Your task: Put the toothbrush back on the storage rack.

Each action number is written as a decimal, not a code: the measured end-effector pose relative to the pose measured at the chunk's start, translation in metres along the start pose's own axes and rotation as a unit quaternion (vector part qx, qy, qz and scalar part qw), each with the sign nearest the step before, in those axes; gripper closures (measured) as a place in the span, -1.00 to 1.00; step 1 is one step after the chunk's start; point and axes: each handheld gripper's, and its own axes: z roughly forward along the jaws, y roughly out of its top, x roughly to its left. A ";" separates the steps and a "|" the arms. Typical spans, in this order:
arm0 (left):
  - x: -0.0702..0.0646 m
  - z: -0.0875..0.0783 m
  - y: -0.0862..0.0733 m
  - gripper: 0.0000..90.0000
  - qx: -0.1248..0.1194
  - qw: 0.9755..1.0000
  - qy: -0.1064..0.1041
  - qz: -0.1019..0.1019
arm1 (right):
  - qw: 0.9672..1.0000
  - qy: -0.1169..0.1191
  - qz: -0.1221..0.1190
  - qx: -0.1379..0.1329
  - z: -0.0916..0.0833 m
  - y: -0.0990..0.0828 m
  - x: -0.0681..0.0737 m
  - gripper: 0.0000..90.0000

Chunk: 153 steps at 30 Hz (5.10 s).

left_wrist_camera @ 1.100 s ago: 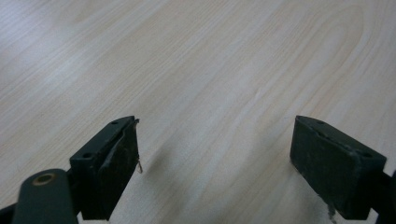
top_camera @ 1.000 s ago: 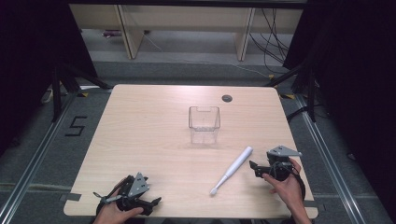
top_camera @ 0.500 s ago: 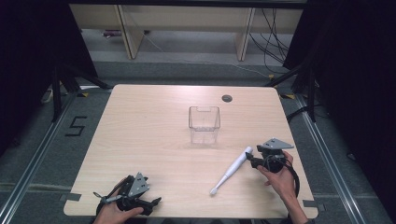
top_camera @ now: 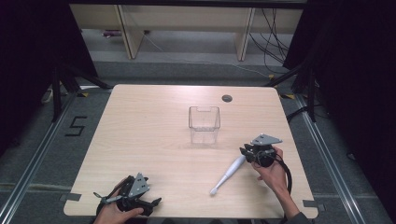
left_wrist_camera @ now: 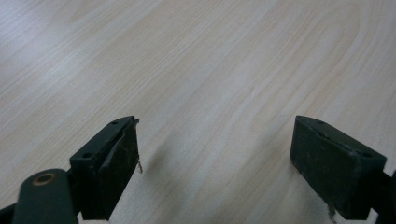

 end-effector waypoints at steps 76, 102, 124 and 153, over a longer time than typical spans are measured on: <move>-0.001 -0.002 0.001 -0.66 -0.006 1.000 -0.002 -0.002 | 0.995 0.023 0.025 0.093 -0.023 -0.037 0.000 0.85; -0.001 -0.002 0.003 -0.66 -0.002 1.000 -0.003 0.003 | 0.995 0.032 0.029 0.092 -0.046 -0.053 0.010 0.84; 0.000 -0.002 0.002 -0.66 -0.003 1.000 -0.003 0.005 | 0.993 0.035 0.037 0.110 -0.057 -0.058 0.022 0.80; 0.000 -0.001 0.001 -0.66 -0.004 1.000 0.000 -0.001 | 0.975 0.044 -0.014 0.219 -0.044 -0.007 0.041 -0.18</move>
